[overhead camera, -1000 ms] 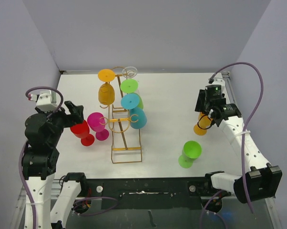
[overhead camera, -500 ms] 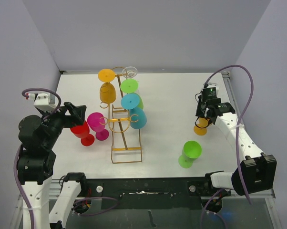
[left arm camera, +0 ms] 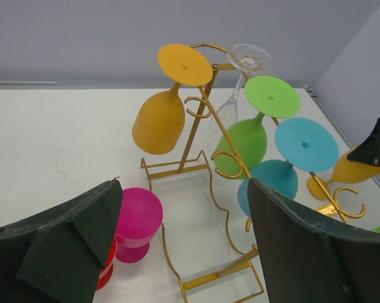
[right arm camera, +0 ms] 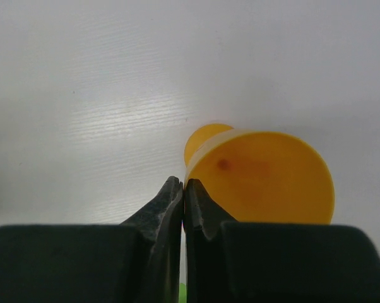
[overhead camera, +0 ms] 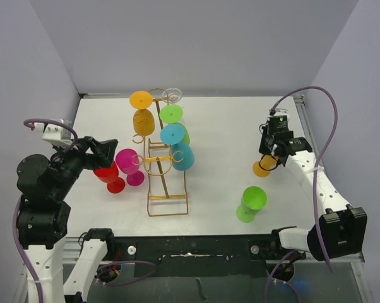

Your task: Place the wine glass upside down on the wine glass rack

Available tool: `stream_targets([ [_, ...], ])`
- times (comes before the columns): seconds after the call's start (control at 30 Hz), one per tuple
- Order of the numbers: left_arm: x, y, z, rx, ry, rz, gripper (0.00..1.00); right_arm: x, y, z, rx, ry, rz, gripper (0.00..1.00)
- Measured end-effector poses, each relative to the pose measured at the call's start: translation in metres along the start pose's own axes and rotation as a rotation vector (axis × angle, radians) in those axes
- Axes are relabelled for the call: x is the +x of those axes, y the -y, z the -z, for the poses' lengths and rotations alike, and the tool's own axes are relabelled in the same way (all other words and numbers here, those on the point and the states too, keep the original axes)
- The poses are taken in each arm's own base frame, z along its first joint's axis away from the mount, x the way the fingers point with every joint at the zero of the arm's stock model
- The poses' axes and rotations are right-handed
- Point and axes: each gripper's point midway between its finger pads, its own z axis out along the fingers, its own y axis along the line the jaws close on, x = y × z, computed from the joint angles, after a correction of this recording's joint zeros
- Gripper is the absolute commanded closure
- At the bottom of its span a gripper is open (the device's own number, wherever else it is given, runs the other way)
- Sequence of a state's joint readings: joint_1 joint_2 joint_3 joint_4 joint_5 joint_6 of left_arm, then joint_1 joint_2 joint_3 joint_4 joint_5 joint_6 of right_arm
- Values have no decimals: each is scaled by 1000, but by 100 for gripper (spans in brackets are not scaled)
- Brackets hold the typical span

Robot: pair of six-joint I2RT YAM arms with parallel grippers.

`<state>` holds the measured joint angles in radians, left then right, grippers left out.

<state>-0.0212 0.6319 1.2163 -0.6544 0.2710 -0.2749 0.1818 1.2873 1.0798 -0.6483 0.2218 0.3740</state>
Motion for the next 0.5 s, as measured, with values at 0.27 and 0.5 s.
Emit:
stream_targets([
  [0.27,-31,26,-1,104,44,54,22,-43,-24,50,-166,219,-46,100],
  [0.5,-67,58,-15,268,118,166,22,-99,-90,126,-411,497,-11,100],
])
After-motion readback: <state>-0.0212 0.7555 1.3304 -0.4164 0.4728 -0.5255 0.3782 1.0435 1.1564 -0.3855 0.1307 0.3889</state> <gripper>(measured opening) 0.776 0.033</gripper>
